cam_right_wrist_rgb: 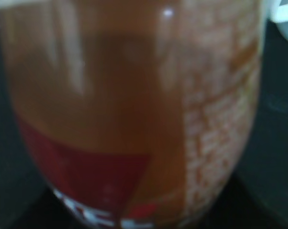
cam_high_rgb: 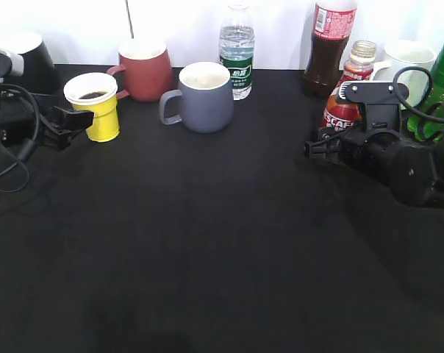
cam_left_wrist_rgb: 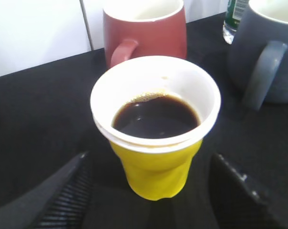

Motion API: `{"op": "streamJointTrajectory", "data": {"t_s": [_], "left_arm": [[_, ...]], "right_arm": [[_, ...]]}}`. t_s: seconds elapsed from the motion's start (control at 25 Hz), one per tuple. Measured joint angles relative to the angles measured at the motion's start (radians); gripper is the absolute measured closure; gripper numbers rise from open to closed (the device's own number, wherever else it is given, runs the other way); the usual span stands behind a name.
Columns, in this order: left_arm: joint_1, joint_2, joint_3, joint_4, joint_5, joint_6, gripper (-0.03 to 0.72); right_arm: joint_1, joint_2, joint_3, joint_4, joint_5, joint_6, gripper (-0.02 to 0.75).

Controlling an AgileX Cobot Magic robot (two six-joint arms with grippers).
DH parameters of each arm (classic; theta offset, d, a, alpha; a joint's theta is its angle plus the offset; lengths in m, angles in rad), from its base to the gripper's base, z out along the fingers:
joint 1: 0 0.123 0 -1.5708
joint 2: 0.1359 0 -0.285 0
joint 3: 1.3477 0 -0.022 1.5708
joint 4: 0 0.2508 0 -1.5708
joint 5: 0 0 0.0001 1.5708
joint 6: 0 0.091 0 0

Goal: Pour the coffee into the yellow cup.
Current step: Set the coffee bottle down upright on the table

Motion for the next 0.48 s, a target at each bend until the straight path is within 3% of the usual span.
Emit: {"op": "streamJointTrajectory", "data": {"t_s": [0.12,0.24,0.48], "left_arm": [[0.000,0.000,0.000,0.000,0.000,0.000,0.117],[0.000,0.000,0.000,0.000,0.000,0.000,0.117],[0.000,-0.001,0.001,0.000,0.012,-0.010,0.118]], "right_arm": [[0.000,-0.004,0.000,0.000,0.007,0.000,0.116],[0.000,-0.009,0.000,0.000,0.030,0.000,0.112],[0.000,-0.089,0.000,0.007,0.229,-0.002,0.118]]}}
